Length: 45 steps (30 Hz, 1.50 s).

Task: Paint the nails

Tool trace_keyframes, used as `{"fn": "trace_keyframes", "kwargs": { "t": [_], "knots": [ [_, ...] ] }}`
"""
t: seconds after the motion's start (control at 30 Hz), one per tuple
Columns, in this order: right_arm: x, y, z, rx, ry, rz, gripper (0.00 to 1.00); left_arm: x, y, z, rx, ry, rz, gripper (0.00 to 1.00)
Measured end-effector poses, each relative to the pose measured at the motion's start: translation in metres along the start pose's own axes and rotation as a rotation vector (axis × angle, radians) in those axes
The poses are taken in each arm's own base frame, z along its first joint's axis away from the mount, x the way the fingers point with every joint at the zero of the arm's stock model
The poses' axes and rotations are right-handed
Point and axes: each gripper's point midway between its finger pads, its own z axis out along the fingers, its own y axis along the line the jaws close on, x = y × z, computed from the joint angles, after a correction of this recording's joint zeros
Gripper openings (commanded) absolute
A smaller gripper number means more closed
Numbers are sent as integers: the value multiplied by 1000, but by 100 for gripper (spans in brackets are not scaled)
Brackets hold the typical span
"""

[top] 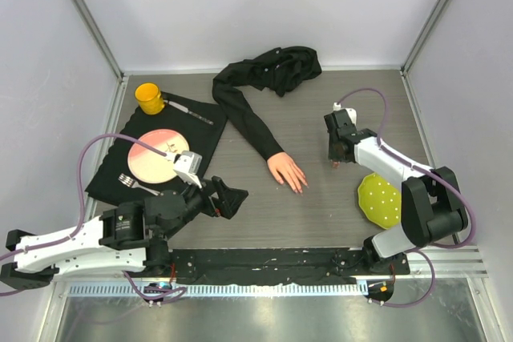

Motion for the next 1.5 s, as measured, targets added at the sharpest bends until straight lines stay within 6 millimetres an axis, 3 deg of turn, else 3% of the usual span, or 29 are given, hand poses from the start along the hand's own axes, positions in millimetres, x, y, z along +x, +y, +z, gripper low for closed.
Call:
{"fn": "trace_keyframes", "kwargs": {
  "t": [0.1, 0.2, 0.37, 0.47, 0.6, 0.77, 0.9, 1.03, 1.17, 1.5],
  "knots": [
    [-1, 12, -12, 24, -26, -86, 1, 0, 0, -1, 10, 2, 15, 100],
    [1, 48, -40, -55, -64, -193, 1, 2, -2, -2, 30, 19, 59, 100],
    [1, 110, -128, -358, -184, -316, 1, 0, -5, 11, 36, 108, 132, 93],
    [7, 132, -182, -588, -224, -352, 1, -13, 3, 28, 17, 141, 126, 92],
    [24, 135, -225, -780, -203, -396, 1, -12, 12, 35, 59, 189, 128, 91],
    [55, 134, -265, -991, -124, -458, 1, 10, -24, 27, 330, 270, 158, 84],
    [67, 130, -296, -1135, -116, -481, 1, 33, -38, 22, 477, 339, 177, 77],
    [74, 133, -319, -1250, -102, -488, 1, 45, -52, 19, 593, 384, 176, 75],
    [76, 140, -328, -1314, -84, -493, 1, 49, -68, 17, 702, 413, 177, 68],
    [76, 148, -340, -1395, -67, -494, 1, 59, -74, 17, 780, 467, 184, 57]
  ]
}}
